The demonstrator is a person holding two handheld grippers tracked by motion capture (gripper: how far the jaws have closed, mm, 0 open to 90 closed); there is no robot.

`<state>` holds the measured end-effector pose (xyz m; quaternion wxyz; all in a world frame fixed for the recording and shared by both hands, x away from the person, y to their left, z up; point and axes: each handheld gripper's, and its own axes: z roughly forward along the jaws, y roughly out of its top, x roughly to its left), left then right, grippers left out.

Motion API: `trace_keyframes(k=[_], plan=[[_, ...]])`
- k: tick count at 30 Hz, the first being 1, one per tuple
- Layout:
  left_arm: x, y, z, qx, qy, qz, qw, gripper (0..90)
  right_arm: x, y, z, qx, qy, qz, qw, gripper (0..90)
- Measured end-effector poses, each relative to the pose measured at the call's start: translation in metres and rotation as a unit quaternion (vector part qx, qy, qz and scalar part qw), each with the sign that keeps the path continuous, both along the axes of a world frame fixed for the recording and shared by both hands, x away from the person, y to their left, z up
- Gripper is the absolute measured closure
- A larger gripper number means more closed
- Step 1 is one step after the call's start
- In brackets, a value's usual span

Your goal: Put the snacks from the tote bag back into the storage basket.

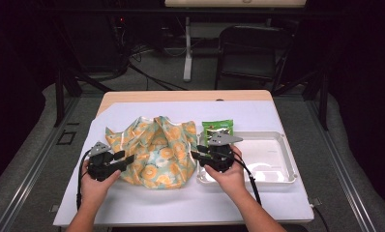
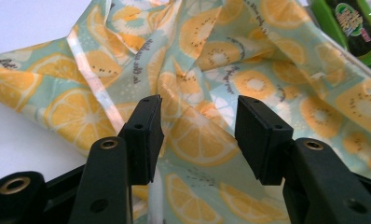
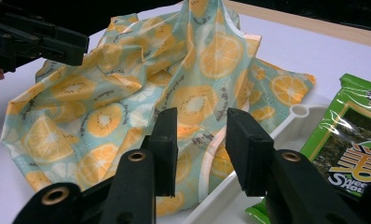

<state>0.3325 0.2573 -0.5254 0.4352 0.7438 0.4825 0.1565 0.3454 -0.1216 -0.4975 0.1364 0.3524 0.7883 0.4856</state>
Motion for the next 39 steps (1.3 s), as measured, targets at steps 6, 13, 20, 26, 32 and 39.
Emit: trace_keyframes(k=[6, 13, 20, 26, 32, 39], plan=[[-0.001, 0.006, -0.004, -0.009, 0.002, 0.006, 0.9999, 51.2, 0.001, 0.000, -0.004, 0.003, 0.001, 0.001, 1.0000, 65.3], [-0.002, 0.007, -0.006, -0.009, 0.000, 0.010, 0.9999, 51.1, 0.002, 0.002, -0.008, -0.004, 0.005, 0.005, 1.0000, 65.2], [-0.002, 0.008, -0.006, -0.009, -0.003, 0.011, 0.9999, 51.1, 0.003, 0.003, -0.012, -0.009, 0.010, 0.006, 0.9999, 64.7], [-0.002, 0.008, -0.006, -0.010, -0.005, 0.012, 0.9999, 51.0, 0.003, 0.004, -0.014, -0.012, 0.013, 0.006, 0.9998, 64.0], [-0.003, 0.008, -0.005, -0.009, -0.004, 0.011, 0.9999, 50.9, 0.004, 0.005, -0.016, -0.014, 0.015, 0.003, 0.9998, 63.2], [-0.003, 0.007, -0.005, -0.012, -0.010, 0.015, 0.9998, 50.4, 0.006, 0.002, -0.016, -0.013, 0.016, -0.002, 0.9998, 61.8]])
